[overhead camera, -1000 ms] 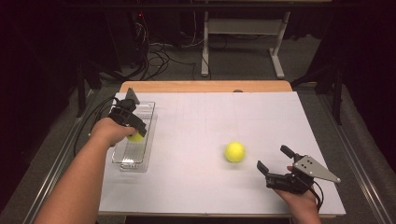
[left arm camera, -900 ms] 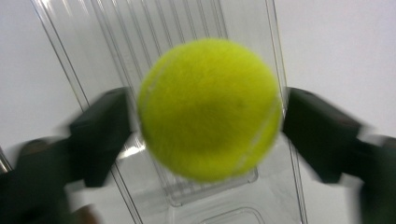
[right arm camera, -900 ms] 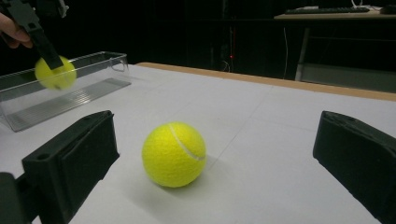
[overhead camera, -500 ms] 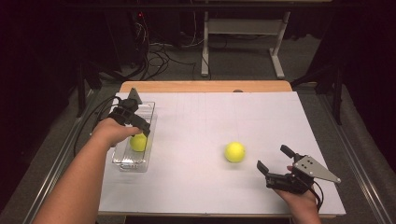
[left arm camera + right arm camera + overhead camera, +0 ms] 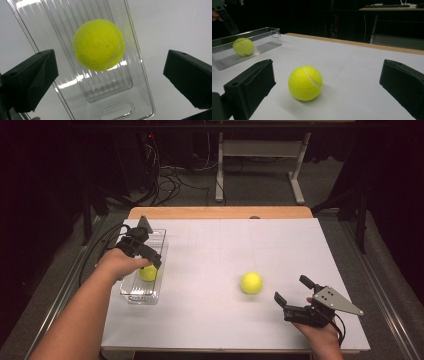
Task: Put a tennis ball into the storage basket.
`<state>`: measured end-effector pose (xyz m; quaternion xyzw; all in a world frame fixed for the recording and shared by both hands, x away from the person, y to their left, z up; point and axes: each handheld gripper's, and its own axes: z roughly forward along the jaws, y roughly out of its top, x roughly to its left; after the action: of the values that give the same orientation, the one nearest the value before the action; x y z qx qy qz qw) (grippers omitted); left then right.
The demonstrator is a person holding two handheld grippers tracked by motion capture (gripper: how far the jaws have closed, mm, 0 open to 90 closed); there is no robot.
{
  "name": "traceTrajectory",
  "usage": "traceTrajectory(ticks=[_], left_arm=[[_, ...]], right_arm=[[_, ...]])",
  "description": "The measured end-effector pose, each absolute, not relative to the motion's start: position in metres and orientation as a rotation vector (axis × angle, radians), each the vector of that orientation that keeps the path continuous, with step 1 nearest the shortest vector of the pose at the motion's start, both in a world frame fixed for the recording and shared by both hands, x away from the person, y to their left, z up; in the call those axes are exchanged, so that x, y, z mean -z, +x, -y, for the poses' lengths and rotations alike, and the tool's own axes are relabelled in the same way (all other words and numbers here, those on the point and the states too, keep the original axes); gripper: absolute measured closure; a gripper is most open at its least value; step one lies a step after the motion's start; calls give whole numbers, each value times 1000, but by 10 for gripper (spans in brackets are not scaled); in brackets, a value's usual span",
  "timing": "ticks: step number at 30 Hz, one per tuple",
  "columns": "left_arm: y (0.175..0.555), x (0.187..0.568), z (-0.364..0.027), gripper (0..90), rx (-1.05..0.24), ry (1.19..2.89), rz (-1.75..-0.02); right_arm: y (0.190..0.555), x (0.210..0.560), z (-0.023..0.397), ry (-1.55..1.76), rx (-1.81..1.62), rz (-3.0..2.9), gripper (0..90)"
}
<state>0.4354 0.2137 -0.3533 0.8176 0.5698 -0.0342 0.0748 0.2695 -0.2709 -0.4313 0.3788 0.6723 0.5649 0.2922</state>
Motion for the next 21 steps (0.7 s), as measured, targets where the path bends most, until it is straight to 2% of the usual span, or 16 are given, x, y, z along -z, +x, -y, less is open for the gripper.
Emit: traceTrajectory(ticks=[6,21], left_arm=[[424,350,-198,6,104,2496,-1616],[405,350,-145,7,84,2579,-1525]], right_arm=[[269,431,272,1012,-1506,-1787,1],[269,431,271,1012,-1502,-1786,1]])
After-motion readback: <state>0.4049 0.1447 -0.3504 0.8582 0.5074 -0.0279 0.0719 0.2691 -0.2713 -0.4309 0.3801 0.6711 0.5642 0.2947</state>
